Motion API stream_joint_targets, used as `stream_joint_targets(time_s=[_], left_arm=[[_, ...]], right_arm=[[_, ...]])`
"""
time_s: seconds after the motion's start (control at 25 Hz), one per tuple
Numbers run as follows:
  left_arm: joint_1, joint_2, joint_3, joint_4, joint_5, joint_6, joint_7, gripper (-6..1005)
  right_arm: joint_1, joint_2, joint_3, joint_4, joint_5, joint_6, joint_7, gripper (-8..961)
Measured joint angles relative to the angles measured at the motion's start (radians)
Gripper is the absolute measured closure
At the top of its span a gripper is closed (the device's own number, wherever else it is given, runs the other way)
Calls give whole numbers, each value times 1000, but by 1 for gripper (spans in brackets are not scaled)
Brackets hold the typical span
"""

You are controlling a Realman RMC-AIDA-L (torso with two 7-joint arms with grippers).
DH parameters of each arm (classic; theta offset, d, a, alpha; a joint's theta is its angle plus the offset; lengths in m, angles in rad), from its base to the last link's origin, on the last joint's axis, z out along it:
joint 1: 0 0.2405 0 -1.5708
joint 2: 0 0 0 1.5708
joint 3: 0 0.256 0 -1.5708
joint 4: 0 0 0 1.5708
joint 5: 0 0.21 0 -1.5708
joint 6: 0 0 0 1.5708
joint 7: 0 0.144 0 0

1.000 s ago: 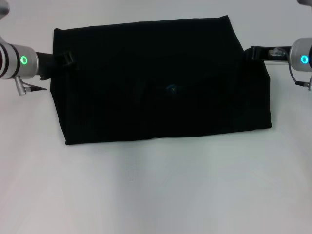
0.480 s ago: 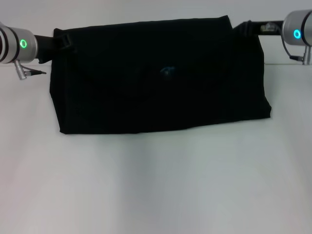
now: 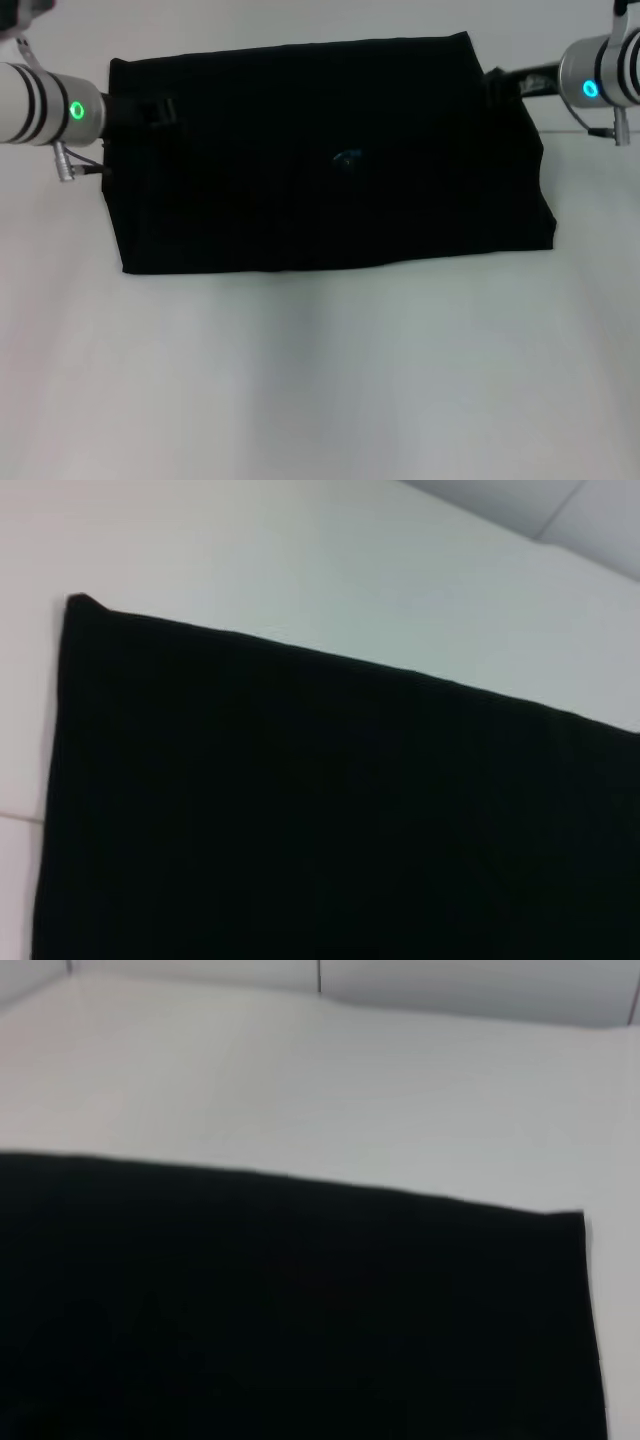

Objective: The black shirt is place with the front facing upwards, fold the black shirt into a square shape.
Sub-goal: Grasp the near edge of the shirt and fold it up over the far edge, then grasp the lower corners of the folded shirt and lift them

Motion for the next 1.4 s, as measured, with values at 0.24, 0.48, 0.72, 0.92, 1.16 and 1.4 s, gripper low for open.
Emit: stream_joint_targets(time_s=[0.24,0.48,0.72,0.92,1.16,1.4], left_arm=[[88,-17,-113,165,-69,182,-6,735],[256,-22,-160,289,-267,391,47,561],[358,-22,-244,171,-374,419,290,329],[387,-38,-296,94,-424,459,693,188],[391,-73,-293,84,-417,367,770,233],[373,-70,-262,21,-413,278,754,296]], right_arm=[[-67,-10,39,-152,3,-120,48,703],[-198,-31,181,-370,129,-418,78,570],[-331,-57,259,-313,322,-662,-19,282],[-438,-47,324,-227,490,-798,-163,84],[-506,-45,389,-154,583,-859,-266,37],[-517,-55,392,-152,577,-843,-268,36]])
